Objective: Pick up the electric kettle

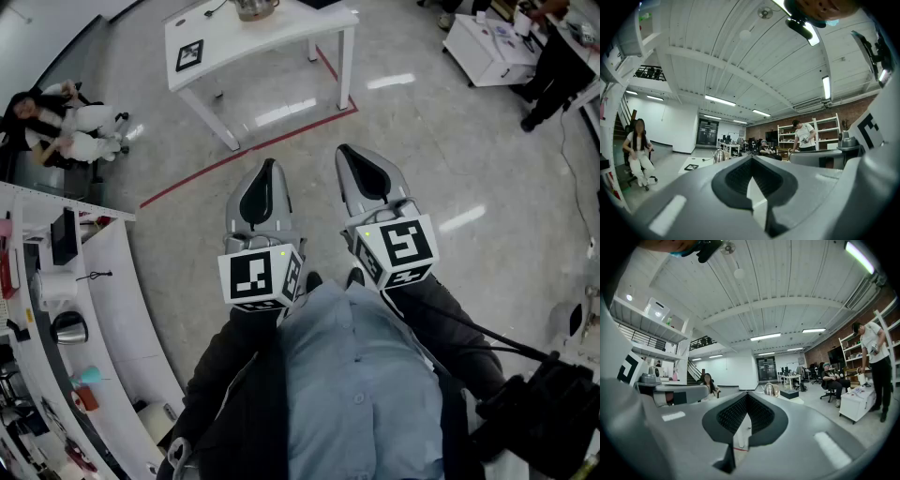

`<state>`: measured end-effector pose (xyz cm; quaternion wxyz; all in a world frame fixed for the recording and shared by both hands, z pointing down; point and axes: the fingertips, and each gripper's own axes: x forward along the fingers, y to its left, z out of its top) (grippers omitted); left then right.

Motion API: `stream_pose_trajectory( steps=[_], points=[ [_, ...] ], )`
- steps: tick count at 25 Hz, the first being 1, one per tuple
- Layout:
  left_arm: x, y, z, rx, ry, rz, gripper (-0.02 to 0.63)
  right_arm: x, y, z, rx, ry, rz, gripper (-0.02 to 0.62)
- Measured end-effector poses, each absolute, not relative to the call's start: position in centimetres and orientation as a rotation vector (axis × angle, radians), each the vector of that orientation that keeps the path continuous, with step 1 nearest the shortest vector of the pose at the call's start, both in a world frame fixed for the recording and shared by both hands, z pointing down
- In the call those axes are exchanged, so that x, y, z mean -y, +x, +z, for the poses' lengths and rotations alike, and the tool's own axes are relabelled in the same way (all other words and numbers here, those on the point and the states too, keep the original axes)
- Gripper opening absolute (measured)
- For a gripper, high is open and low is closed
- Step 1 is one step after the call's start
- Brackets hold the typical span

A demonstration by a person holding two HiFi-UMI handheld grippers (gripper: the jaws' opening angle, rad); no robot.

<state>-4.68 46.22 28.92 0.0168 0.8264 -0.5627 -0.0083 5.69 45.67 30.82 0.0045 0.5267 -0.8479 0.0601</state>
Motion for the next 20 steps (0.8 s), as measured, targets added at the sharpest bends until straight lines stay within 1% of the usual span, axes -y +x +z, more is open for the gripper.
stream_pose_trajectory(
  steps=[12, 20],
  points=[
    [-47.9, -3.1, 29.8, 1.714, 2.56, -0.052, 0.0, -47.3, 7.2, 31.5, 2.698, 1.646, 0.217, 0.023],
    [-49.5, 0.2, 33.0, 1.693, 2.474, 0.032, 0.002, -48.8, 12.3, 33.9, 2.671, 1.616, 0.333, 0.025]
  ],
)
